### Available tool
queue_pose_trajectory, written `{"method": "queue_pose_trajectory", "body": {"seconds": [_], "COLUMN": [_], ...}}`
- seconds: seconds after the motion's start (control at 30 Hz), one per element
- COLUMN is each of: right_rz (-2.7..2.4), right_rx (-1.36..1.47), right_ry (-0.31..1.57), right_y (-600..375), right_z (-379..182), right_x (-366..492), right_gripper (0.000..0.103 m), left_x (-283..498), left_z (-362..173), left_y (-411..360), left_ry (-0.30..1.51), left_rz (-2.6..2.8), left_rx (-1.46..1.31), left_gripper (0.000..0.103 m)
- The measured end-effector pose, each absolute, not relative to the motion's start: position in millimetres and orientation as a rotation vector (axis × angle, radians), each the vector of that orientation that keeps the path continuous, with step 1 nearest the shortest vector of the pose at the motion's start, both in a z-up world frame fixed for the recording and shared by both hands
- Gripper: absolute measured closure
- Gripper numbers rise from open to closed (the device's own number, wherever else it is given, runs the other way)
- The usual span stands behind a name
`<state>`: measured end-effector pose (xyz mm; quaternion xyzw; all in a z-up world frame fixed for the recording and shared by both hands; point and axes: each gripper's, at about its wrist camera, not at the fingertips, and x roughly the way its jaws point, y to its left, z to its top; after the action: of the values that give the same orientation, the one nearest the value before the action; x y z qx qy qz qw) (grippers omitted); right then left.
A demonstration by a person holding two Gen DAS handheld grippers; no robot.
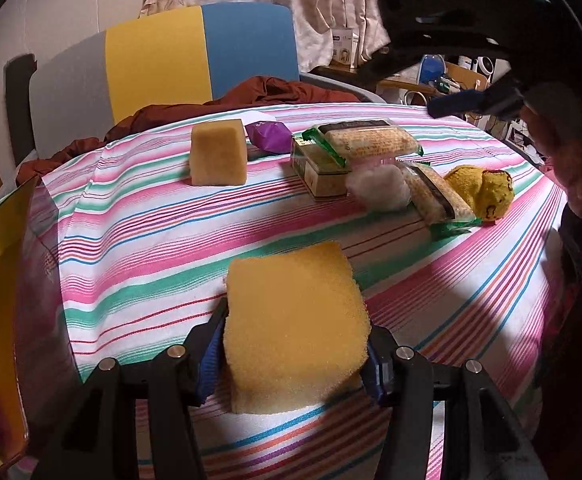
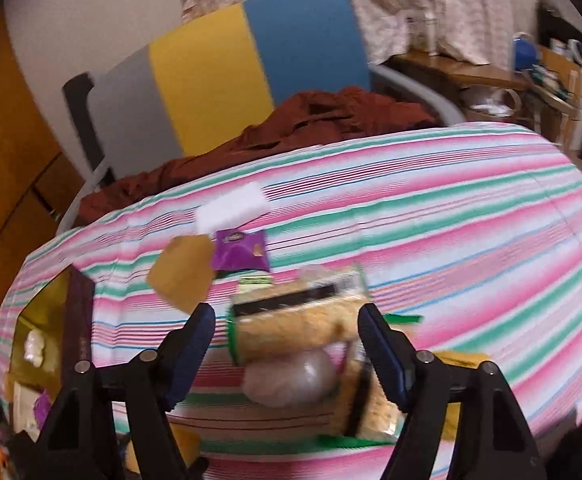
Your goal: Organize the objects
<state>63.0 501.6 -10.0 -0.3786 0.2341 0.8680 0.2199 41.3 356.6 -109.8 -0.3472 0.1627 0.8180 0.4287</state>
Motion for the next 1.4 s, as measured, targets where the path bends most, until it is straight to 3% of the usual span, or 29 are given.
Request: {"method": "queue_pose_trajectory", "body": {"seconds": [0.17,0.67,0.73,0.93,1.4], "right_rz": [2.465,2.381,2.387,2.388,2.473], "right_rx": [-1.184,-1.485,-1.5,-1.486,-1.556], "right_ry": [0.538,0.585,0.617,0.543,0.528], "right_y": [506.6,536.0,538.0,526.3,465.4], "right_z": [-10.1,-71.9,-78.5,-77.9,-73.7], "right_x": [16.9,-79.4,-86.4,-78.7,-21.7], "right_gripper": [0.036,0.036,0.052,0.059,0.061], "left_x": [39.7,37.4,38.1,38.4,44.9], "left_z": [-110.0,-110.9,-111.2,-111.6,-107.6], "left_y": [355.6,353.5,353.7,353.1,351.1], "left_ry": [0.389,0.369,0.371,0.374,0.436], "left_rz": [2.035,2.022,2.022,2.024,2.017], "left_rx": [-0.869,-0.874,-0.873,-0.868,-0.852], "left_gripper": [0.045,0.045,0.045,0.045,0.047]}}
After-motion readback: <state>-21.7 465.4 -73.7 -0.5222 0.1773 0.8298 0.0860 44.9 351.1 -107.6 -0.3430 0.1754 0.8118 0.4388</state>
